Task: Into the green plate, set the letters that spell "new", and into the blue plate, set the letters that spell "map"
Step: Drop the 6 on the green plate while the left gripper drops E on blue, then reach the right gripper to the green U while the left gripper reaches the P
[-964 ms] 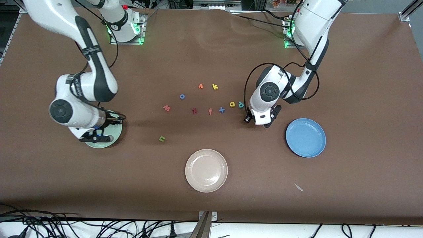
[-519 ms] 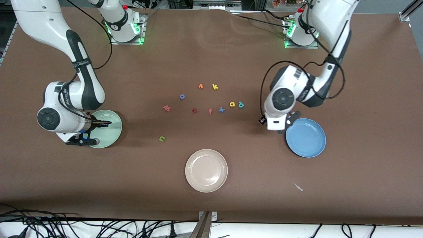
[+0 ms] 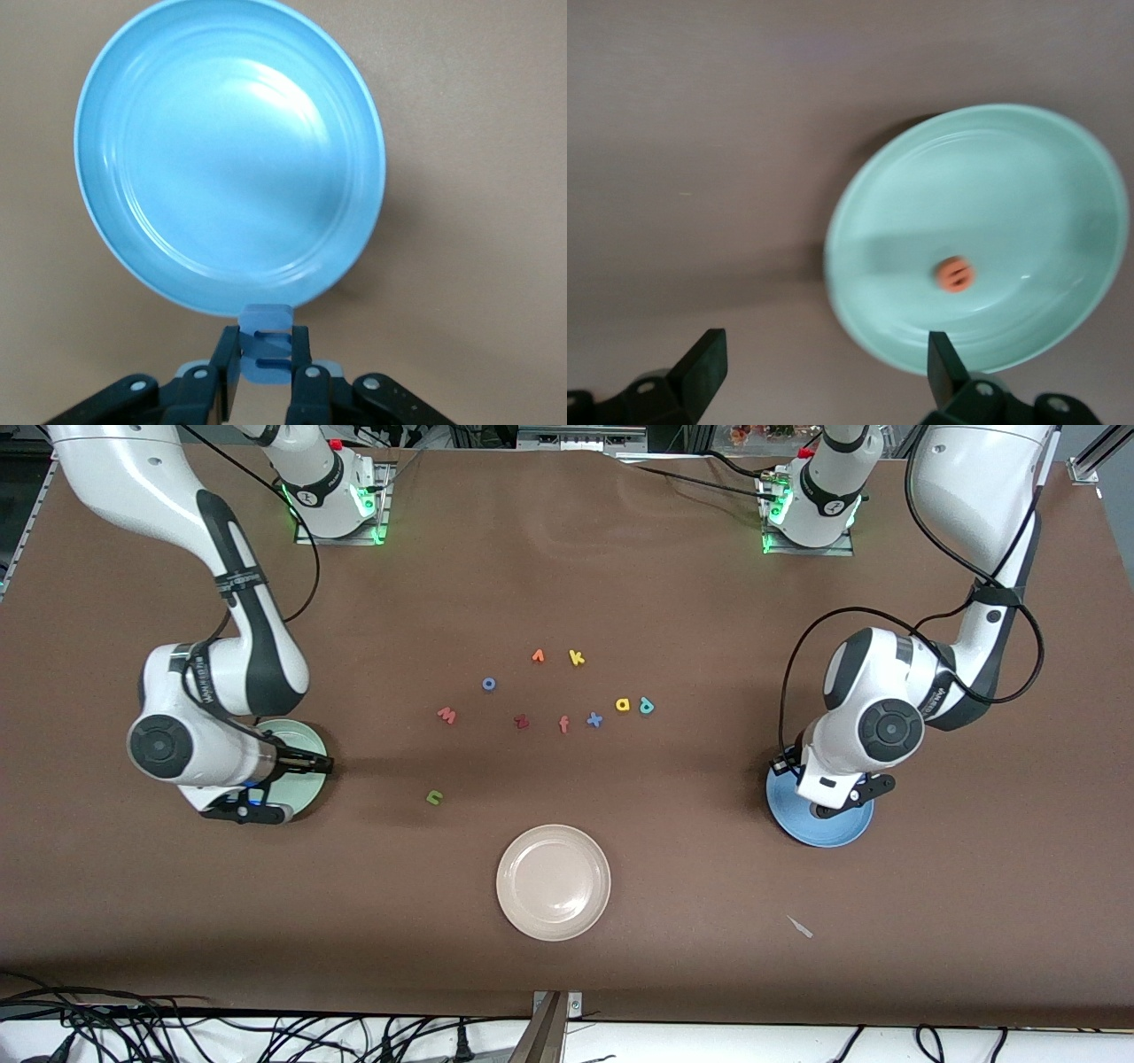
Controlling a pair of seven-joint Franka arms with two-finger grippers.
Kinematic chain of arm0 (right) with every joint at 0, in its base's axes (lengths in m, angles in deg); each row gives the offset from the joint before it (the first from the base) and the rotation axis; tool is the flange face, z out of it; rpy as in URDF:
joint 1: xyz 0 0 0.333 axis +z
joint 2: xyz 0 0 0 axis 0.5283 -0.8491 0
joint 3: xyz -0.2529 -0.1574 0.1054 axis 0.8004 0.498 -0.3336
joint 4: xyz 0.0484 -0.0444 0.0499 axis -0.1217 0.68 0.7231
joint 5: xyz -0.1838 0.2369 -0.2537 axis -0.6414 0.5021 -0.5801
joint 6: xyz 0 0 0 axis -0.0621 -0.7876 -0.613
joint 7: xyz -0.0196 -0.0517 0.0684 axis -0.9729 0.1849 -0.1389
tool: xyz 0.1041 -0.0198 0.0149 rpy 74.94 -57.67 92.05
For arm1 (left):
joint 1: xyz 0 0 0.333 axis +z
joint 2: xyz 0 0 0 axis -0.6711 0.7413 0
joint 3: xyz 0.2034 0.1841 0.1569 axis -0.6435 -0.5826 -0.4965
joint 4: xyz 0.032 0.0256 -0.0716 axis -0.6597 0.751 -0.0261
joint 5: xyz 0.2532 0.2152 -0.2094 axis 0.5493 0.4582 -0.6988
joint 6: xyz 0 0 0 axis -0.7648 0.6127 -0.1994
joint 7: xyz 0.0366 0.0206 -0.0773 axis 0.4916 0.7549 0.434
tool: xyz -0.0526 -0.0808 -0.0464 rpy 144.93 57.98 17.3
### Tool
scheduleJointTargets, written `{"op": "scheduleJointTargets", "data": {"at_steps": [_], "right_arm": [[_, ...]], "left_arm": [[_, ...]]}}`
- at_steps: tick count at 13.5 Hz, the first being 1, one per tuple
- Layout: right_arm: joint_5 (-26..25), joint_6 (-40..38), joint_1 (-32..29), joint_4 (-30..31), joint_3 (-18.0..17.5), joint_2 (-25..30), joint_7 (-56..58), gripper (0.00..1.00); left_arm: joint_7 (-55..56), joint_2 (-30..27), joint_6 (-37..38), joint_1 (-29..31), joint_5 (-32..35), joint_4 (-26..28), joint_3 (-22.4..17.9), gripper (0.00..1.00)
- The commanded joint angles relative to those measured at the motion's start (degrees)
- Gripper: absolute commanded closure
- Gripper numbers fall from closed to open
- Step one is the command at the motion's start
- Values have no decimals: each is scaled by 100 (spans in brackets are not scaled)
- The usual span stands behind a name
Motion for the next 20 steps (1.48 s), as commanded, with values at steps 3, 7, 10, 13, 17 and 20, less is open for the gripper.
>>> {"op": "scheduleJointTargets", "data": {"at_steps": [3, 7, 10, 13, 17, 20], "right_arm": [[414, 279, 135, -376, -247, -277, -989, 0], [415, 575, 469, -720, -256, -576, -1936, 0], [414, 1173, 759, -764, -256, -831, -2676, 0], [415, 1420, 926, -904, -256, -1130, -2932, 0], [441, 2045, 1006, -905, -265, -1420, -3082, 0], [467, 2054, 1041, -905, -265, -1508, -3099, 4]], "left_arm": [[-480, 739, -176, 306, 247, -393, -2, 100], [-498, 1074, -283, 368, 264, -587, 7, 88], [-472, 899, -213, 386, 247, -640, 7, 0], [-472, 347, 392, 325, 186, -658, 129, 0], [1691, 90, 596, 307, -43, -543, 1198, 0], [3067, 125, 421, 202, -52, -342, 1684, 0]]}}
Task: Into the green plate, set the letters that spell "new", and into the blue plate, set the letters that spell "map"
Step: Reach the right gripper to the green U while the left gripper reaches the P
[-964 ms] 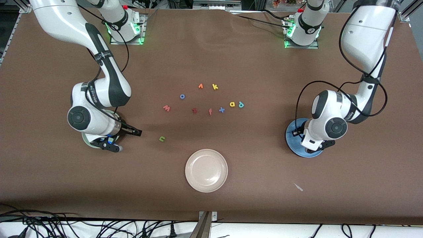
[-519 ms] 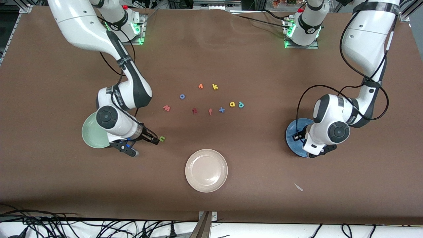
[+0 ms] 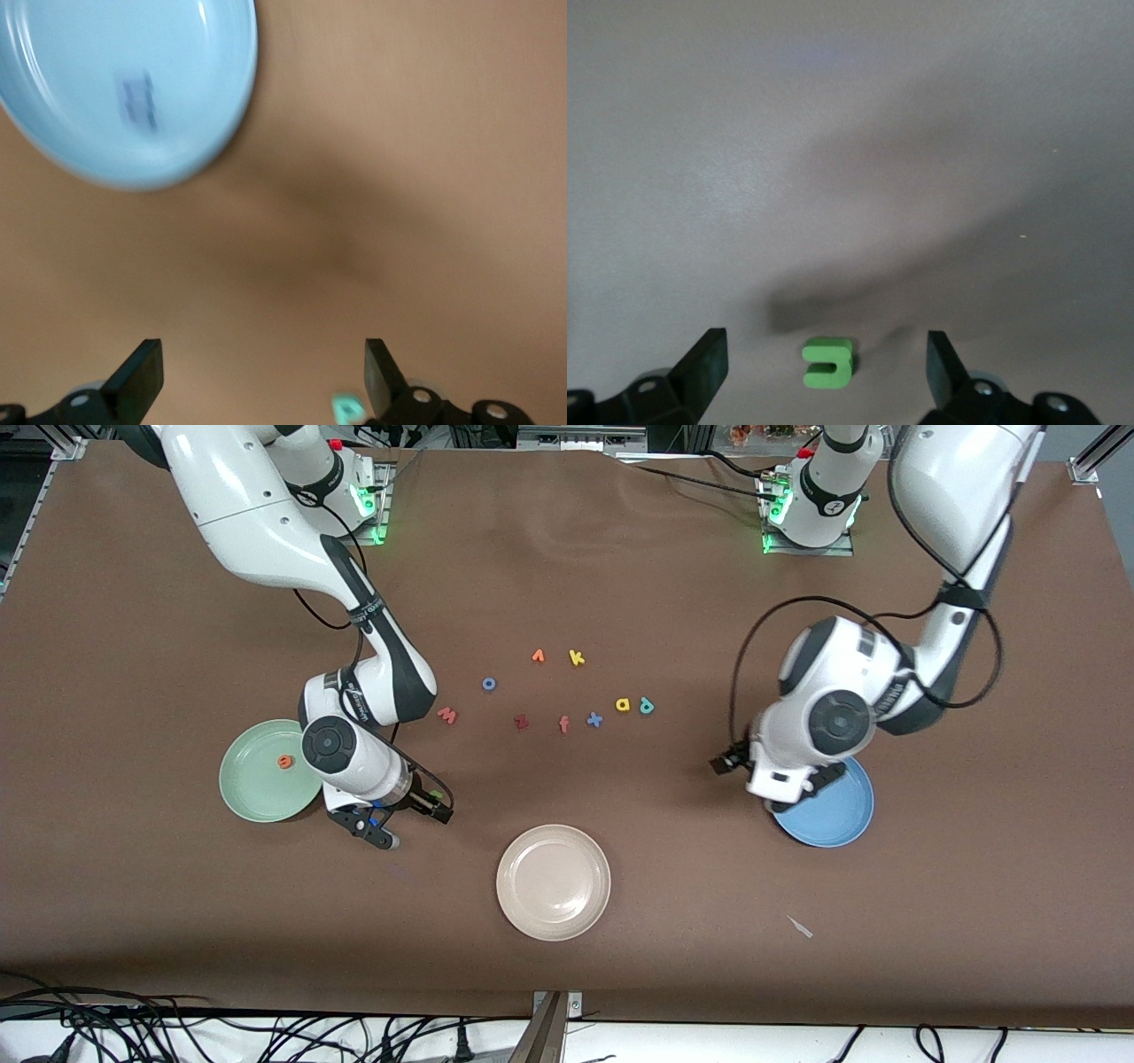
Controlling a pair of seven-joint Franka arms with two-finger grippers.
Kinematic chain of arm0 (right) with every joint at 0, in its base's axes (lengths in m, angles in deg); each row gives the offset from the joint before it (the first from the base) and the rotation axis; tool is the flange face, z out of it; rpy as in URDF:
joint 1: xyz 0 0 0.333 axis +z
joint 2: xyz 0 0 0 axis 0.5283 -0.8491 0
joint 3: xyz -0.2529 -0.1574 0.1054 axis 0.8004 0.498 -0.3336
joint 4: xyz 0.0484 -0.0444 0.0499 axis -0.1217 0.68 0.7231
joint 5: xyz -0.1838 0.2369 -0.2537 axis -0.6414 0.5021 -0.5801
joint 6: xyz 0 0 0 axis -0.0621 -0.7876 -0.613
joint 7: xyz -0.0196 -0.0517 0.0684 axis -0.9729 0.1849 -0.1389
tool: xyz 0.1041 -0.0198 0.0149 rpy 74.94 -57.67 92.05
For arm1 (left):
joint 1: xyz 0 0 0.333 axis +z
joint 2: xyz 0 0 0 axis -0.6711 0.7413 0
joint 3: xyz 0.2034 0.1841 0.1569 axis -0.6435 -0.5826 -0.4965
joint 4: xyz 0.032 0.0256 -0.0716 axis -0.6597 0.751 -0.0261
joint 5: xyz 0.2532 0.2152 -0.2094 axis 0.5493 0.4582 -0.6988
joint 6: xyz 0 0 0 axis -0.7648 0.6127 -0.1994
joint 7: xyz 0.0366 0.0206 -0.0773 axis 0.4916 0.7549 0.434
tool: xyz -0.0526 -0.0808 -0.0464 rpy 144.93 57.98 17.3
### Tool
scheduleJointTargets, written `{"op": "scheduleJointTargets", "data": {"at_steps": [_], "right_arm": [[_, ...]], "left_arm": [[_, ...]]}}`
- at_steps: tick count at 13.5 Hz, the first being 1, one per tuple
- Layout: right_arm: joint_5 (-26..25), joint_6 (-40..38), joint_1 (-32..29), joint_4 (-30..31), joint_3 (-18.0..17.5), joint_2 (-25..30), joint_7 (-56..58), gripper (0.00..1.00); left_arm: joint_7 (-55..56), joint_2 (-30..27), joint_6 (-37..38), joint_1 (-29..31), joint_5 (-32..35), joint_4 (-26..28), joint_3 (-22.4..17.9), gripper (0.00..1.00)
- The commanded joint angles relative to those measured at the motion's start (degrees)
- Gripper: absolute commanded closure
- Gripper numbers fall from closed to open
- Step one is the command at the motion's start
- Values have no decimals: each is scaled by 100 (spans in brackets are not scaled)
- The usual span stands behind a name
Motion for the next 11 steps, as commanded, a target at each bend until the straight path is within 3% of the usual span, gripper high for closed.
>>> {"op": "scheduleJointTargets", "data": {"at_steps": [1, 4, 7, 8, 11], "right_arm": [[102, 4, 35, -193, 2, -164, -79, 8], [102, 4, 79, -185, -6, -182, -70, 22], [102, 4, 70, -185, -103, -226, -52, 36], [102, 4, 70, -185, -112, -235, -35, 43], [94, 4, 62, -185, -103, -252, 9, 54]], "left_arm": [[1006, -66, -435, -116, -59, 434, 229, 0], [2175, 3, -1349, -713, 20, 962, 283, 4], [2495, 170, -1981, -864, 38, 1321, 274, 32], [2521, 171, -2280, -864, 38, 1515, 265, 37], [2522, 267, -2608, -916, 151, 1727, 256, 40]]}}
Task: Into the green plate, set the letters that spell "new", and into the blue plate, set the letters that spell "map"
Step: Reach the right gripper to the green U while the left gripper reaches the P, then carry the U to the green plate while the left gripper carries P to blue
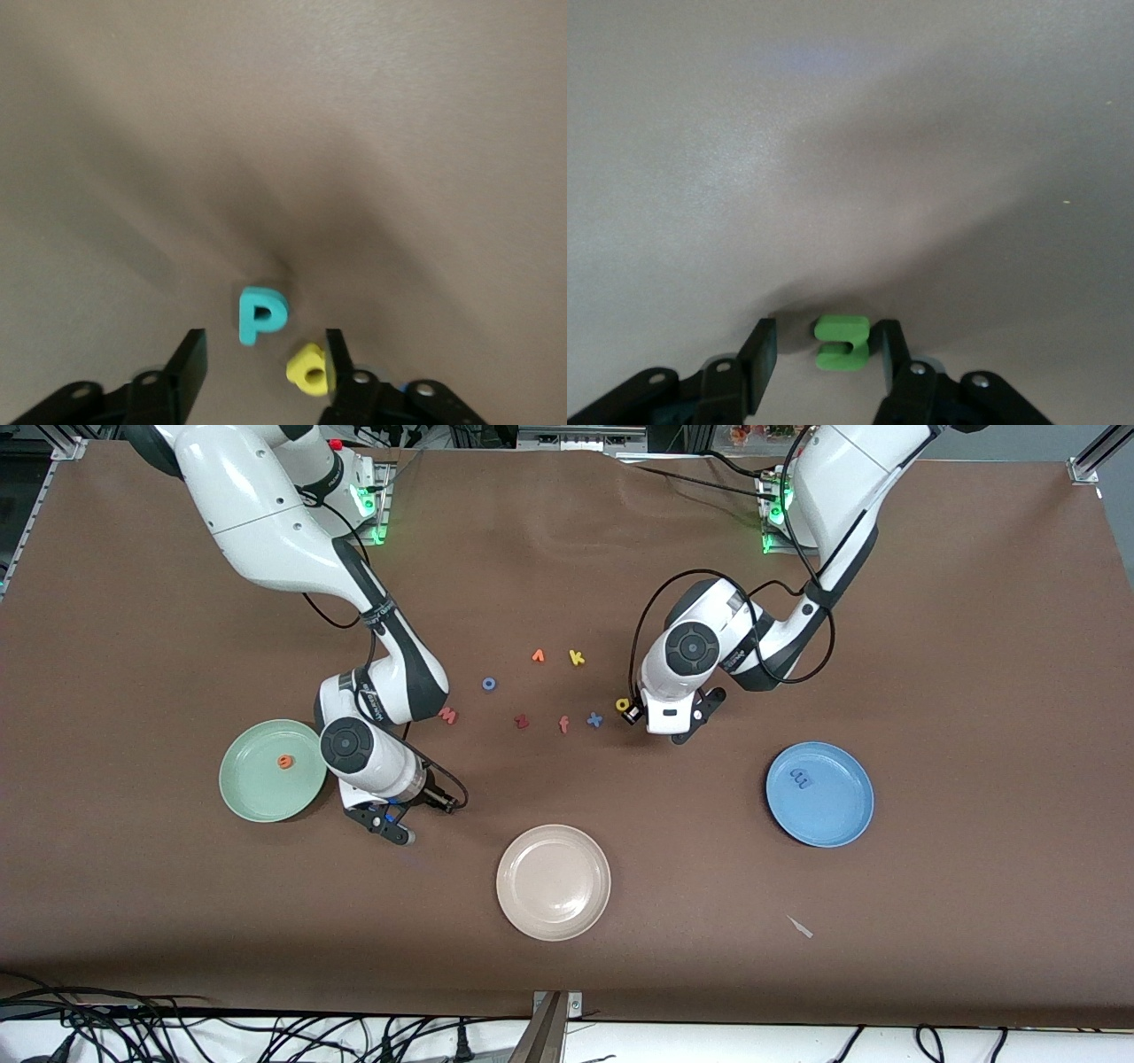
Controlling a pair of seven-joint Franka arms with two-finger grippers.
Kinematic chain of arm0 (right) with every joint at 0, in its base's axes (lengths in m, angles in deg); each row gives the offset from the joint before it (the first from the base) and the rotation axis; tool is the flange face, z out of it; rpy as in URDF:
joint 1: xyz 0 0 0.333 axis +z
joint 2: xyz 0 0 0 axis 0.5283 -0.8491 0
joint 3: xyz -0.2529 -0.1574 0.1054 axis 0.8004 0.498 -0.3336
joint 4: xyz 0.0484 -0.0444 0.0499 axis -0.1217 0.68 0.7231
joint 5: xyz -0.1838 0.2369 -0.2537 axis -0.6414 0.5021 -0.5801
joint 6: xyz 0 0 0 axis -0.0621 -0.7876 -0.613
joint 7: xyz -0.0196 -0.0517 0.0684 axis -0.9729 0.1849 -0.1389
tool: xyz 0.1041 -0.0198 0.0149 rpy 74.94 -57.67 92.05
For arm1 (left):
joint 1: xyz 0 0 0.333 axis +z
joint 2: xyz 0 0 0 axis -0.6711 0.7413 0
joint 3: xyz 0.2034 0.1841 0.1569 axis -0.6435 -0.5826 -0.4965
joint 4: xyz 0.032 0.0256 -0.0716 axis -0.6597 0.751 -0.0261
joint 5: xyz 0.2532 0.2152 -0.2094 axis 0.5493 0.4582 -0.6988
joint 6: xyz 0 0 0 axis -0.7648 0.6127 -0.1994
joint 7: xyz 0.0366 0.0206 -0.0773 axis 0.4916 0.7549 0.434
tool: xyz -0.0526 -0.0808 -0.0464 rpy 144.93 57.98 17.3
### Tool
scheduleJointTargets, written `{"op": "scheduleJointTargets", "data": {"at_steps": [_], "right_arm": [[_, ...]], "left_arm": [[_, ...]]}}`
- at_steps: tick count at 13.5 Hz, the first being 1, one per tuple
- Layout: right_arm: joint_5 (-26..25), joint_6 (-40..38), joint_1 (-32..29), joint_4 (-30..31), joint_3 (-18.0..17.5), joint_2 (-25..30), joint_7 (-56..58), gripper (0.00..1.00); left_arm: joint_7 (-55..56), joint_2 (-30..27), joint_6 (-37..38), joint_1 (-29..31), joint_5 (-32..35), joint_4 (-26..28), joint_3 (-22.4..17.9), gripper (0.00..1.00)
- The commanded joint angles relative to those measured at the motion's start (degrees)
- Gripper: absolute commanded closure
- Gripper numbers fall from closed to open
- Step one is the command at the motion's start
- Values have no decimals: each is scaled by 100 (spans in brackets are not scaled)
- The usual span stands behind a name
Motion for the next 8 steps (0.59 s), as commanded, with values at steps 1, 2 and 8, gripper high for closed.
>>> {"op": "scheduleJointTargets", "data": {"at_steps": [1, 2, 8], "right_arm": [[80, 4, -15, -160, -15, -136, 106, 62], [89, 4, -24, -151, -23, -144, 116, 71], [379, -458, -67, -518, -6, -92, 142, 98]], "left_arm": [[102, 26, -168, -12, 324, 144, 8, 40], [163, 70, -176, -12, 370, 144, 8, 40], [269, 176, -326, -29, 537, 135, 0, 62]]}}
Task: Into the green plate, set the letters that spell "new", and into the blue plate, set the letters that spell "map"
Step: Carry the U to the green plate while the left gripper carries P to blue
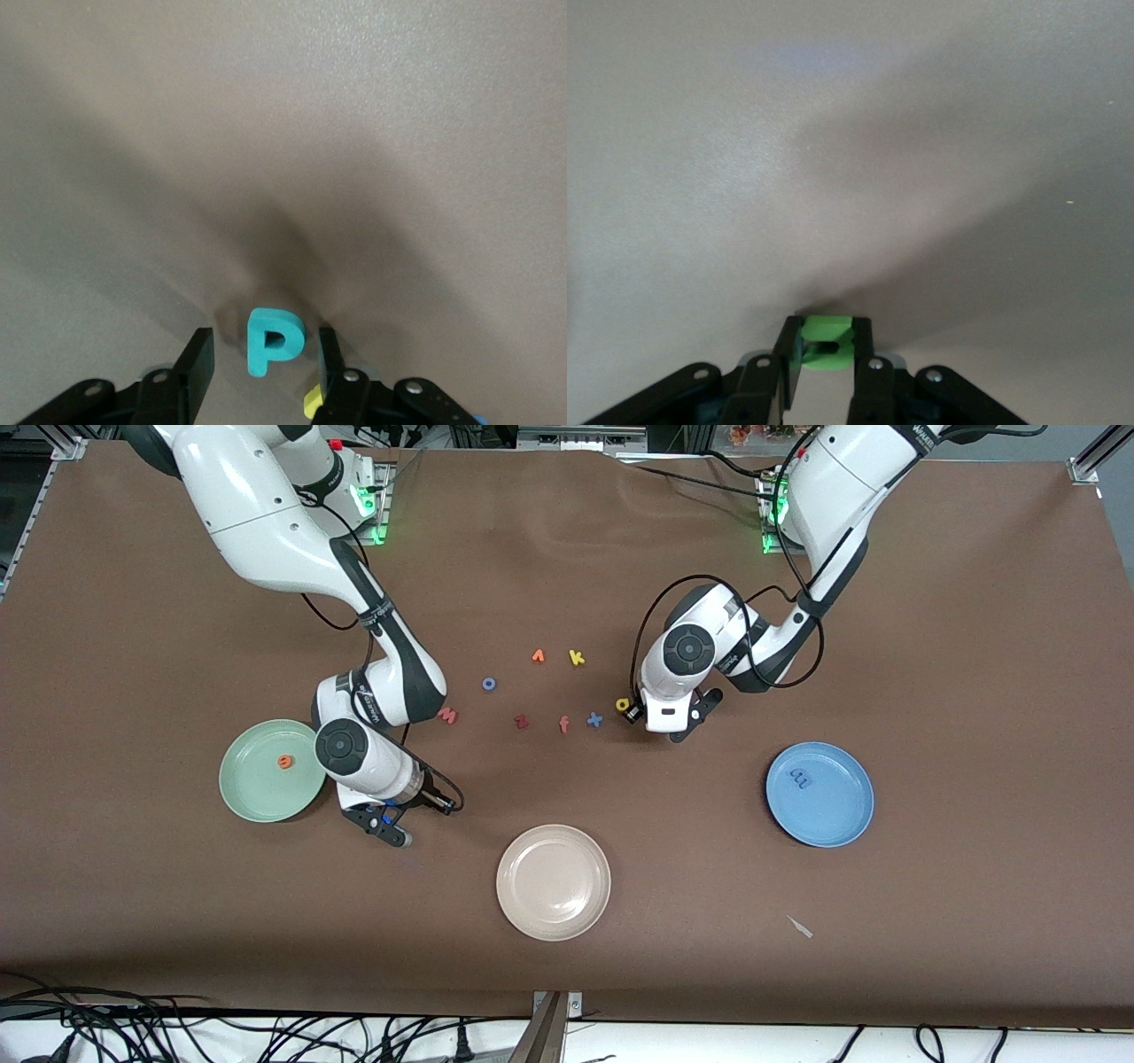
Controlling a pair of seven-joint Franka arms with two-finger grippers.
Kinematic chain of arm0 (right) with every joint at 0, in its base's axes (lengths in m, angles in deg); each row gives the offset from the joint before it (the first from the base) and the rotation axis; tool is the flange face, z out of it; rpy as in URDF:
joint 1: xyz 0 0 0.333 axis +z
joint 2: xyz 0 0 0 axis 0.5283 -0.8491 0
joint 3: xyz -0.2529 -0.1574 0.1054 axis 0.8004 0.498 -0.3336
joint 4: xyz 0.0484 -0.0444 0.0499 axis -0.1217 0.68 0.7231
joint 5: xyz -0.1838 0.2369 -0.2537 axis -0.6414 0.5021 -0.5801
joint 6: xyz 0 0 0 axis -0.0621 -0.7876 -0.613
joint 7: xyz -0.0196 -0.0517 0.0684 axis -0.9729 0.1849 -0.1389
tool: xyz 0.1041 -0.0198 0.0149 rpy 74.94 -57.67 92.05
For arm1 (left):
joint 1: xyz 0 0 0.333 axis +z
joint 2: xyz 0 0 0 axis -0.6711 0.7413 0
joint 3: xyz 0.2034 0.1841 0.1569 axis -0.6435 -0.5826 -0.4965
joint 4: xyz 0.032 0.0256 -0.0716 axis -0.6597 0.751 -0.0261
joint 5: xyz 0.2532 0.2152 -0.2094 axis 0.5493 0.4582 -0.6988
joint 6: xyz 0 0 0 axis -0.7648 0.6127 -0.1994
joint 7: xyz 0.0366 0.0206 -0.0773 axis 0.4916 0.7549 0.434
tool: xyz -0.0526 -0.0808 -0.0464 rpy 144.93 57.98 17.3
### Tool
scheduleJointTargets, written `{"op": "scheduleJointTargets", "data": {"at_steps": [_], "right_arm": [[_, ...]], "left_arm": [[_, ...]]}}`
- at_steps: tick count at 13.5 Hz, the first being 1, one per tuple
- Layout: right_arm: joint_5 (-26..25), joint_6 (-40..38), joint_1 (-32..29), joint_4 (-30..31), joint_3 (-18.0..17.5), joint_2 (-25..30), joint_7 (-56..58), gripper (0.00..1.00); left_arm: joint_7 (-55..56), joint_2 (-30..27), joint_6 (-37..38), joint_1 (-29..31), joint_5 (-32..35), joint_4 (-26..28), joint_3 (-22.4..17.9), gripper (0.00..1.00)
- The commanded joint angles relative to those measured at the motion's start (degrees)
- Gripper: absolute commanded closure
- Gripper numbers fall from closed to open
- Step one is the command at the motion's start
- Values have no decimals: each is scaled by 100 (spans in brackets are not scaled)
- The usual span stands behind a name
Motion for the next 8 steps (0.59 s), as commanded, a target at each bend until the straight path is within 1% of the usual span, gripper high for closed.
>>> {"op": "scheduleJointTargets", "data": {"at_steps": [1, 2, 3, 4, 5, 6, 7, 8], "right_arm": [[95, -896, -45, -638, 17, -64, 167, 98], [77, -1248, -106, -771, 26, 15, 454, 98], [77, -1504, -176, -720, 43, 164, 831, 98], [51, -1838, -220, -528, 174, 374, 1148, 98], [-37, -1919, -203, -195, 314, 628, 1534, 98], [-359, -1824, -212, 278, 342, 970, 1747, 98], [-632, -1667, -212, 735, 351, 1296, 1827, 98], [-713, -1552, -220, 1114, 394, 1569, 1950, 98]], "left_arm": [[186, 4, -65, -3, 265, 28, -2, 67], [186, 74, -74, -3, 257, 28, -11, 74], [186, 83, -74, 6, 265, 28, -11, 86], [177, 49, -48, 32, 265, 28, -11, 95], [168, 14, 5, 41, 265, 19, -11, 96], [151, -74, 57, 49, 265, 10, -11, 96], [142, -170, 345, 58, 265, -51, -11, 96], [90, -276, 766, 67, 274, -217, -19, 96]]}}
